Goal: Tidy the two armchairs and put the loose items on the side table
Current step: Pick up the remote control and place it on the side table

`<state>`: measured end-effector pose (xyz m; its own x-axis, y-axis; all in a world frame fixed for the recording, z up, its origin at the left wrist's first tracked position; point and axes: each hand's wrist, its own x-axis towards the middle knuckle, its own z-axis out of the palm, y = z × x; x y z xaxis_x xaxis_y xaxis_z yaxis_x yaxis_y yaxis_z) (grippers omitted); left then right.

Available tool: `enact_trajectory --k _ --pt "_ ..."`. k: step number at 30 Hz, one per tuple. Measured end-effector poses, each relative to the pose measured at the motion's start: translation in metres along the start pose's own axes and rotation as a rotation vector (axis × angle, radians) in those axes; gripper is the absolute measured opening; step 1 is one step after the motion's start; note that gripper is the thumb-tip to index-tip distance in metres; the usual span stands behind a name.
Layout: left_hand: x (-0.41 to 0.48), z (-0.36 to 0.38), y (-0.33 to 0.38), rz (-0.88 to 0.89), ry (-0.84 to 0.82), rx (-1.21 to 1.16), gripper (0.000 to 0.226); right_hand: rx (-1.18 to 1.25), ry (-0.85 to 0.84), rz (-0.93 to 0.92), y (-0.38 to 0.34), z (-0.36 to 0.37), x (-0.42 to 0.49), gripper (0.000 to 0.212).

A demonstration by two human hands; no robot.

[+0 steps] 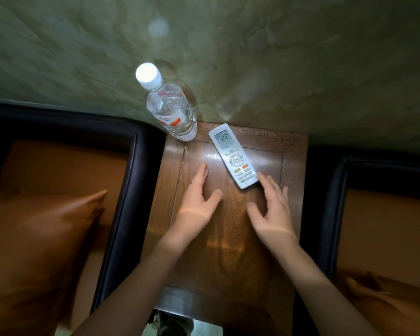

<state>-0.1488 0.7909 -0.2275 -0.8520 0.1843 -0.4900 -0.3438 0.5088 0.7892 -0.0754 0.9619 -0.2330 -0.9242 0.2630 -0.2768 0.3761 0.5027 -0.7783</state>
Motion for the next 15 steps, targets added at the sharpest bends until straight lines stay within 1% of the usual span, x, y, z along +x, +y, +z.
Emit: enact_trajectory --k 3,6,8,10,12,15 --pt "-0.011 0.002 -0.003 0.103 -0.017 0.108 0.087 -0.011 -0.048 -0.015 0.004 0.008 -0.002 0.064" --pt "-0.01 0.004 0.0 0.166 0.0 0.126 0.089 0.019 -0.08 -0.036 -0.006 0.006 0.014 0.059" --pt "-0.007 0.005 -0.002 0.176 0.002 0.144 0.091 0.004 -0.126 -0.028 -0.016 0.004 0.024 0.055" --pt "-0.002 0.002 -0.005 0.177 0.024 0.182 0.09 -0.025 -0.166 -0.066 -0.023 0.007 0.033 0.055" --pt "0.002 -0.003 -0.008 0.167 0.065 0.19 0.085 -0.06 -0.19 -0.119 -0.027 0.012 0.038 0.057" --pt "0.006 -0.014 -0.013 0.17 0.098 0.172 0.077 -0.115 -0.22 -0.146 -0.03 0.018 0.041 0.06"
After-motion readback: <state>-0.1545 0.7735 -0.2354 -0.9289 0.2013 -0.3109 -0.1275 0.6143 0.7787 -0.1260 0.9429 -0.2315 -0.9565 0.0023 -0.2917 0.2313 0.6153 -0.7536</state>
